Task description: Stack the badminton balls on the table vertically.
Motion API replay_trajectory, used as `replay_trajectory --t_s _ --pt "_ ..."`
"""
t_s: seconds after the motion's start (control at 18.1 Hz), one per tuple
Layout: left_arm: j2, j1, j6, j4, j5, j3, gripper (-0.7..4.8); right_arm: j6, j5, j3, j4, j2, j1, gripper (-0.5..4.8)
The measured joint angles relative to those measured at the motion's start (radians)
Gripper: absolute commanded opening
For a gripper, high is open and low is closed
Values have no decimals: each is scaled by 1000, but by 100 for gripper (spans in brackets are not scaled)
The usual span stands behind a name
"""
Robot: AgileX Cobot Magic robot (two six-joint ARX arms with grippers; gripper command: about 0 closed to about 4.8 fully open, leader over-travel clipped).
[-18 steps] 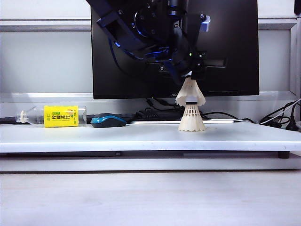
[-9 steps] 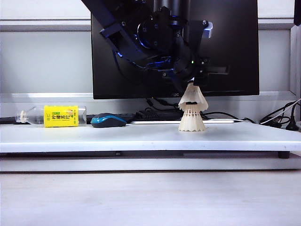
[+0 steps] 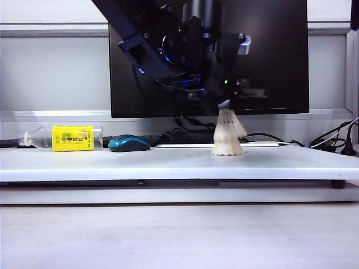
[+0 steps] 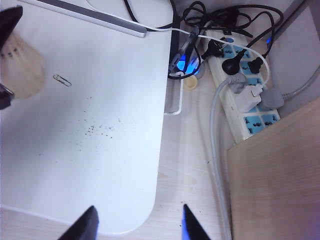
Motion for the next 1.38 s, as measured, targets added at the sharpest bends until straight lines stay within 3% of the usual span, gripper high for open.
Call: replay_trajectory --t_s 0.11,0.28,0.39,0.61,0.72,0.99,1.16,1.38 --pt "0 3 0 -3 -10 0 193 0 0 0 0 0 0 210" --pt "-3 3 13 -6 -45 0 287 0 0 0 0 0 0 210" --pt "-55 3 77 -36 -94 -2 287 0 0 0 13 0 0 210" --pt "-266 18 97 -152 -111 0 281 18 0 0 79 -1 0 209" --pt "-423 29 97 -352 -103 -1 276 18 0 -2 88 -64 0 197" --pt "-830 49 70 -560 -18 0 268 -9 -34 3 224 -341 0 197" --pt "-1115 48 71 -763 -1 -26 267 -10 -34 3 116 -501 0 197" --pt "-1530 48 72 -822 5 -241 267 -9 -48 -56 30 -618 0 197"
